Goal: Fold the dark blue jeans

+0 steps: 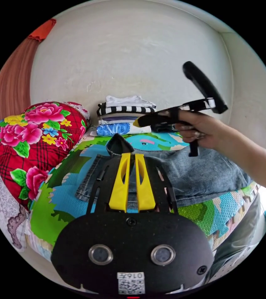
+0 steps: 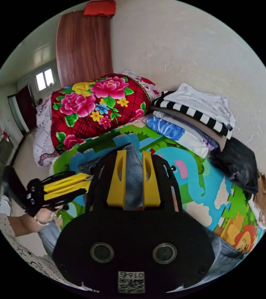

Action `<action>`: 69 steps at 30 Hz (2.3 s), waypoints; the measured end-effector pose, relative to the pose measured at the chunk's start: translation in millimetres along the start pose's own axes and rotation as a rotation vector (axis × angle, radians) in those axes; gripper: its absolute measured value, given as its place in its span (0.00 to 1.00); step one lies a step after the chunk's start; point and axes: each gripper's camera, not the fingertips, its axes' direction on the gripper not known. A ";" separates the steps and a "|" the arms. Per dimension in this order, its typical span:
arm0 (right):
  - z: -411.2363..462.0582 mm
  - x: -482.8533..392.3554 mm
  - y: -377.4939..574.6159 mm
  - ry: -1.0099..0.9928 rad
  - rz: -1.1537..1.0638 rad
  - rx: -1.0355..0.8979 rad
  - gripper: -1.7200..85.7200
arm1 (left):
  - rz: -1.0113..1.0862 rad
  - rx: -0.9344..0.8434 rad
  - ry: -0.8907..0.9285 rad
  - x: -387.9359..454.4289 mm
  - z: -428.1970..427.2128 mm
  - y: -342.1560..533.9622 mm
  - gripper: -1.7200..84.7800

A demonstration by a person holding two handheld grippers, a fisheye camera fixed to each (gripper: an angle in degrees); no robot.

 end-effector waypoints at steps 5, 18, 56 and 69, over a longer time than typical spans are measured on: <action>27.9 27.0 -96.2 0.019 -0.023 -0.141 0.15 | -0.063 -0.003 0.042 -13.9 -4.0 9.0 0.02; 14.8 141.5 -236.0 -0.418 -0.240 -0.196 0.17 | -0.267 0.014 0.130 -71.6 -10.1 35.7 0.03; -242.8 124.3 -365.5 -0.396 -0.529 -0.030 0.06 | -0.684 -0.066 0.427 -255.0 37.5 144.5 0.16; -406.3 121.2 -347.3 -0.518 -0.600 0.241 0.05 | -0.534 0.170 0.937 -270.1 40.2 159.6 0.17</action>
